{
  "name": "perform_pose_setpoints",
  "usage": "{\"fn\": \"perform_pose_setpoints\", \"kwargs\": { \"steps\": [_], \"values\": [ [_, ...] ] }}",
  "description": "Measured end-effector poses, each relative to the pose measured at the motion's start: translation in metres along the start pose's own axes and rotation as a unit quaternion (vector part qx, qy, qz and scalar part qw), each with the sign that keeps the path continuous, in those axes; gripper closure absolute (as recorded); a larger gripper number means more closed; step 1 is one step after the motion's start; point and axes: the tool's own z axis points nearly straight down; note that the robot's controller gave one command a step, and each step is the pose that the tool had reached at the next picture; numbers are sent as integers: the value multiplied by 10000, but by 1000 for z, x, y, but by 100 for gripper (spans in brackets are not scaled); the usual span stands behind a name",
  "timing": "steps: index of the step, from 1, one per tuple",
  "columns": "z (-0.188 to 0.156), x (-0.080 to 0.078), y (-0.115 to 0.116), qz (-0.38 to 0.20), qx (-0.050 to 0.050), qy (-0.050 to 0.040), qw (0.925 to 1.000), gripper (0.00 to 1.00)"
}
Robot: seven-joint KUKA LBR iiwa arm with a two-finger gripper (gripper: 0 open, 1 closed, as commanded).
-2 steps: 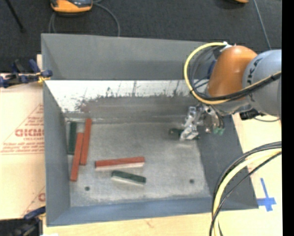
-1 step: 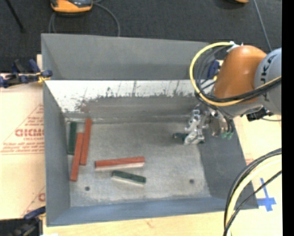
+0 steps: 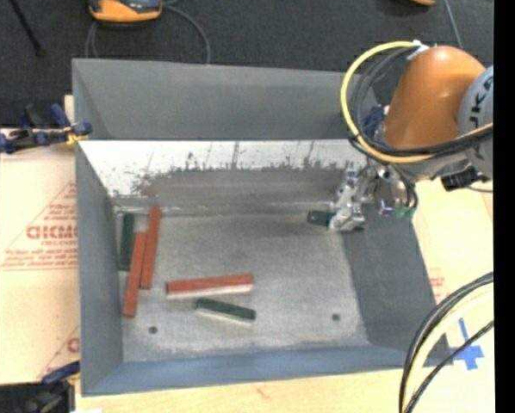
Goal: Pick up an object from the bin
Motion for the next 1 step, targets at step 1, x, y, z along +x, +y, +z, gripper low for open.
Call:
{"fn": "perform_pose_setpoints", "kwargs": {
  "steps": [1],
  "values": [
    [-28,16,-8,-92,6,-4,10000,100]
  ]
}}
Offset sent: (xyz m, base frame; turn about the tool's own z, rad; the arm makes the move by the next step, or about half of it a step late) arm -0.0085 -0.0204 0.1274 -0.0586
